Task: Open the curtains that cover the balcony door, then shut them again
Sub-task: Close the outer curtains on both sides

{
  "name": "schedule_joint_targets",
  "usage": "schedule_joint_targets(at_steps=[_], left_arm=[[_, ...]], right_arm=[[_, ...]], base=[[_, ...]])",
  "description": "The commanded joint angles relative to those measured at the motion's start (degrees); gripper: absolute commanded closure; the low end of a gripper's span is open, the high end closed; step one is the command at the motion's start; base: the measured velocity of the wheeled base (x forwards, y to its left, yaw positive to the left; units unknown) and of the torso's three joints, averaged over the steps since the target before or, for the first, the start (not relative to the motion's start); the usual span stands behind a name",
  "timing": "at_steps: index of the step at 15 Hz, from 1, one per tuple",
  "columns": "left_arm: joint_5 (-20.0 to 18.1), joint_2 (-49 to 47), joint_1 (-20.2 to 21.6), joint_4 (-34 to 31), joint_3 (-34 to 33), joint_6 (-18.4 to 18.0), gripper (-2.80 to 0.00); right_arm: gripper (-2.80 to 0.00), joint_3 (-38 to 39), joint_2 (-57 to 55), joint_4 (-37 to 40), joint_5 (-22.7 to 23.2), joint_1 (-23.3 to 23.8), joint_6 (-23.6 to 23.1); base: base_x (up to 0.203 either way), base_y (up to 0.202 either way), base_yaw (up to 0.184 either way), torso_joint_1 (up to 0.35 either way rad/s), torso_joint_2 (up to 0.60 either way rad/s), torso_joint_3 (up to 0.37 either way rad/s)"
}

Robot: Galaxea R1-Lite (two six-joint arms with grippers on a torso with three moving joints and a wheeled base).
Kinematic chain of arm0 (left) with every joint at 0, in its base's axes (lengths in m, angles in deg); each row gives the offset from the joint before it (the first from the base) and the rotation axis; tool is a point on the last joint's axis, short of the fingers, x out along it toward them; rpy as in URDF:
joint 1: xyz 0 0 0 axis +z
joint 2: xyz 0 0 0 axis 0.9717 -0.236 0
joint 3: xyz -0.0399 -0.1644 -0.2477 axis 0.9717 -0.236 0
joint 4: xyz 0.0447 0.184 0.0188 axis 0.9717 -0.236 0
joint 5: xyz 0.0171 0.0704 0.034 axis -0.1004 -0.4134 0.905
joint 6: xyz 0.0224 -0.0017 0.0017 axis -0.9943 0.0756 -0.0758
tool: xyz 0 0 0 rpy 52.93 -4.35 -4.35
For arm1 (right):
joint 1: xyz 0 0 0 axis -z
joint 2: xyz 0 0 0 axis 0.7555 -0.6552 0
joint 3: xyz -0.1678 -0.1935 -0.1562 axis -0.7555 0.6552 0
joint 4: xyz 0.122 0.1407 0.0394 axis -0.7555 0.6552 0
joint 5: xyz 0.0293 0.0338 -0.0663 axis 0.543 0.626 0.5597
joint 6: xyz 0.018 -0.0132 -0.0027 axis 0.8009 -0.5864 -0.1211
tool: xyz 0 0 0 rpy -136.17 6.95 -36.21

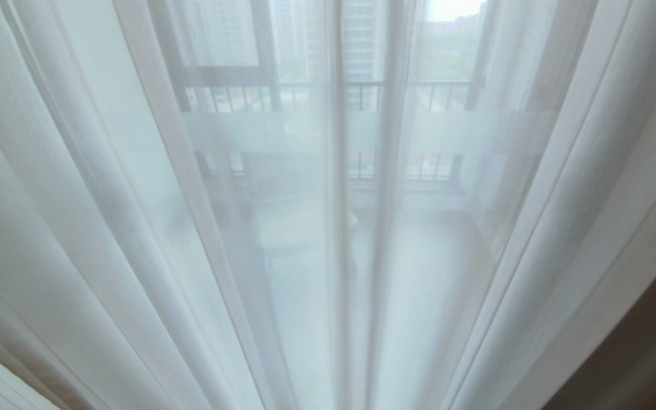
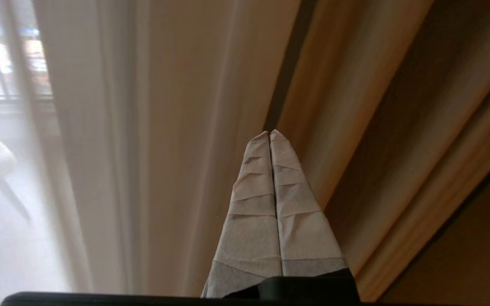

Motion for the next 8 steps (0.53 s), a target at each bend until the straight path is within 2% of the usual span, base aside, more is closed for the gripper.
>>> schedule_joint_targets(at_steps=[1,4,5,8], left_arm=[[0.03,0.05,0.02,0.02,0.0,0.04,0.0],[0.03,0.05,0.02,0.02,0.0,0.04,0.0],[0.03,0.05,0.02,0.02,0.0,0.04,0.0],[0.03,0.05,0.02,0.02,0.0,0.04,0.0]], right_arm=[[0.0,-0.24,-4.12,-0.02,0.0,4.84,-0.18],[0.0,-2.34,-7.42,-0.22,0.19,9.23,-0.29],[-2.8,-2.62,-8.16,-0.08,0.24,10.45,-0.26],[-2.8,-2.82,-8.58,-0.72,-0.27,12.63,-0.34]], base=[[0.0,0.0,0.0,0.0,0.0,0.0],[0.0,0.0,0.0,0.0,0.0,0.0],[0.0,0.0,0.0,0.0,0.0,0.0],[0.0,0.0,0.0,0.0,0.0,0.0]])
